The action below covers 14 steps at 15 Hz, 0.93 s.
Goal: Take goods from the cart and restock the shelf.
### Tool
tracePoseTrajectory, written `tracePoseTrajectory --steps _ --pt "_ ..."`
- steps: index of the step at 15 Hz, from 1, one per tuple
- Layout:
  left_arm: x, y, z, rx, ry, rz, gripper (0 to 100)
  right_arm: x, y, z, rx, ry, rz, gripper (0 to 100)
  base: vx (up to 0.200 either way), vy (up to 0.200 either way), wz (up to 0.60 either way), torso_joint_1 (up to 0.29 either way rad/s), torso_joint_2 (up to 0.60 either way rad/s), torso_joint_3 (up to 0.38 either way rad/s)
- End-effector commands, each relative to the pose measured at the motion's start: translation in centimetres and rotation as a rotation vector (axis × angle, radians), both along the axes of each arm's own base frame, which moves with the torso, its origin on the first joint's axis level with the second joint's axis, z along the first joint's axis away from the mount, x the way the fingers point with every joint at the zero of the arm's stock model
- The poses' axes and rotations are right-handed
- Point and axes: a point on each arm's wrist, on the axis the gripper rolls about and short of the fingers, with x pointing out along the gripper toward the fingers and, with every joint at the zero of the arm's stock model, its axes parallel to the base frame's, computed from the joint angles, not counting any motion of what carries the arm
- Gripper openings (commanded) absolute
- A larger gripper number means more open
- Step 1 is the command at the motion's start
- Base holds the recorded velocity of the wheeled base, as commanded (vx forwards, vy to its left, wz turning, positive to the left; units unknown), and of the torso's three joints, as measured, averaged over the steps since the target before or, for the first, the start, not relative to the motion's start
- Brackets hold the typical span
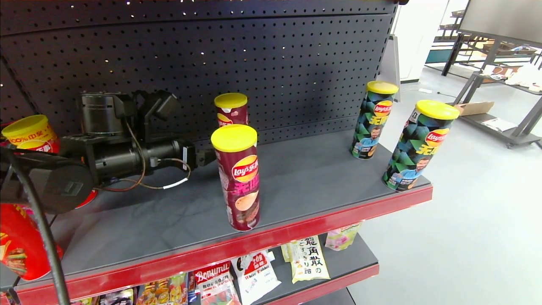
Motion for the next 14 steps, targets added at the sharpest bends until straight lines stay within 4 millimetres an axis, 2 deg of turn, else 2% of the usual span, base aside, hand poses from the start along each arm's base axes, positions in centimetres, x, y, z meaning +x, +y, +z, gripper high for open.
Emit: tracePoseTrajectory --steps 1,4,6,8,9,10,12,13,14 --pt "-2.8 1.0 0.6 0.0 -0.006 0.01 100 0.0 0.0 0.0 0.0 -0.001 0.001 100 0.0 0.0 0.0 0.0 0.0 0.0" --pt "-5.7 2.1 1.0 0.003 -0.022 0.023 100 0.0 0.0 0.0 0.0 -0.001 0.001 100 0.0 0.0 0.0 0.0 0.0 0.0" --pt "-10.1 3.4 1.8 0.0 -0.069 0.012 100 0.0 0.0 0.0 0.0 -0.001 0.001 100 0.0 0.0 0.0 0.0 0.0 0.0" --pt "-16.4 5.0 3.7 0.0 -0.102 0.045 100 0.0 0.0 0.0 0.0 -0.001 0.001 100 0.0 0.0 0.0 0.0 0.0 0.0" --pt "-18.9 5.6 4.2 0.002 -0.09 0.059 100 0.0 0.0 0.0 0.0 -0.002 0.001 100 0.0 0.0 0.0 0.0 0.0 0.0" --pt "-23.0 6.5 5.3 -0.01 -0.093 0.101 100 0.0 0.0 0.0 0.0 -0.002 0.001 100 0.0 0.0 0.0 0.0 0.0 0.0" --pt "-27.7 7.4 5.8 -0.104 -0.172 0.224 100 0.0 0.0 0.0 0.0 -0.001 0.001 100 0.0 0.0 0.0 0.0 0.0 0.0" --pt "-31.1 7.9 5.4 -0.209 -0.212 0.329 100 0.0 0.0 0.0 0.0 -0.001 0.001 100 0.0 0.0 0.0 0.0 0.0 0.0" --pt "-32.4 8.1 5.1 -0.212 -0.228 0.348 100 0.0 0.0 0.0 0.0 -0.001 0.001 100 0.0 0.0 0.0 0.0 0.0 0.0"
